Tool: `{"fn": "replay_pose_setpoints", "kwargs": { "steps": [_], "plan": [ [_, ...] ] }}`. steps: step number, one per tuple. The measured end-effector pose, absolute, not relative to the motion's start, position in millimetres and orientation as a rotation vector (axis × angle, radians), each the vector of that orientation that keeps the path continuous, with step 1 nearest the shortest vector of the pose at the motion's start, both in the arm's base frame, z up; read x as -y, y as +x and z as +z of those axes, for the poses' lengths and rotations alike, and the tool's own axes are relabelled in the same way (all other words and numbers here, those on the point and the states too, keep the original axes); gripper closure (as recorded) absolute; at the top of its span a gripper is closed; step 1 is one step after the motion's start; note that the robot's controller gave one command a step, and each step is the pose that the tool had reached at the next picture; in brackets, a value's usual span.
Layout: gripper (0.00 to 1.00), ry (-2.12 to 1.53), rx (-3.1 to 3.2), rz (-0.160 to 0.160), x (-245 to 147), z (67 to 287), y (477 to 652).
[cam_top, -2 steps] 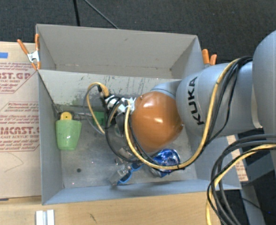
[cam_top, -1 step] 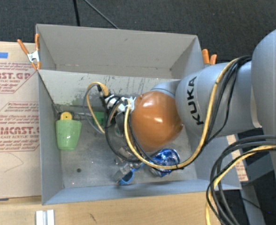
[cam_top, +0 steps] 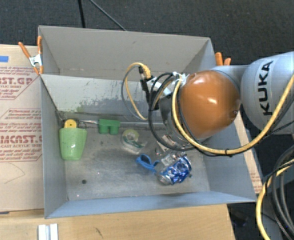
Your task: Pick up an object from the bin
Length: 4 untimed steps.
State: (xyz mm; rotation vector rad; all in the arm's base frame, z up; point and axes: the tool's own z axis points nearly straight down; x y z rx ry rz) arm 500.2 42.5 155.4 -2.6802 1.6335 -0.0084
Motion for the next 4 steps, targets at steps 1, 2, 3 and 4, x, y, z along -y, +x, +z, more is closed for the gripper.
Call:
{"fn": "replay_pose_setpoints", "kwargs": {
  "steps": [1, 2, 3, 4],
  "plan": [
    [1.00, -2.456, -1.959, 0.009, -106, 68, 515.8],
    [1.00, -2.438, -1.972, -0.005, -89, 195, 538.7],
    [1.00, -2.434, -1.980, -0.006, -53, 249, 534.4],
    [1.00, -2.348, -2.086, 0.011, -99, 185, 547.6]
  ]
}}
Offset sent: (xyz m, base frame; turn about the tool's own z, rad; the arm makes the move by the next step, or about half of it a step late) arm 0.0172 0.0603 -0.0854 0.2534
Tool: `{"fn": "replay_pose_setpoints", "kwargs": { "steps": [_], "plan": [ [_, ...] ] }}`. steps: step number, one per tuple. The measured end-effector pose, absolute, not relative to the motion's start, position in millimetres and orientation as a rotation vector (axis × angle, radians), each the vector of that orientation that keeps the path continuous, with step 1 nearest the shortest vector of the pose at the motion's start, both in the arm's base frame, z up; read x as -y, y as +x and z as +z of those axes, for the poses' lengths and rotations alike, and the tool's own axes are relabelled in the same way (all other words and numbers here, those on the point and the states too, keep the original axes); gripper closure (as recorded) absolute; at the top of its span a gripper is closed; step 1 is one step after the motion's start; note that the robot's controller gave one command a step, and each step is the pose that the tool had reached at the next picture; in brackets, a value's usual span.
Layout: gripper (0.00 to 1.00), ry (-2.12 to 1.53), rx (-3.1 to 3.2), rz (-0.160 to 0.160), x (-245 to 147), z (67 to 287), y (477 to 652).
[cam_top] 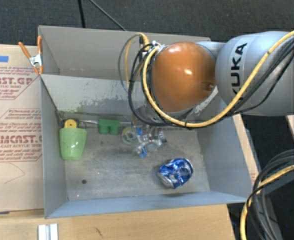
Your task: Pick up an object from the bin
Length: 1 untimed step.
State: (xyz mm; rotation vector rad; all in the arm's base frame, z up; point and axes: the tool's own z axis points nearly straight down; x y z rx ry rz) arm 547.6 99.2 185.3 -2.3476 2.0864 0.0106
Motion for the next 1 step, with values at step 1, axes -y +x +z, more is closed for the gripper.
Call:
{"fn": "replay_pose_setpoints", "kwargs": {
  "steps": [1],
  "plan": [
    [1.00, -2.352, -2.071, -0.007, -89.4, 286.2, 534.9]
  ]
}}
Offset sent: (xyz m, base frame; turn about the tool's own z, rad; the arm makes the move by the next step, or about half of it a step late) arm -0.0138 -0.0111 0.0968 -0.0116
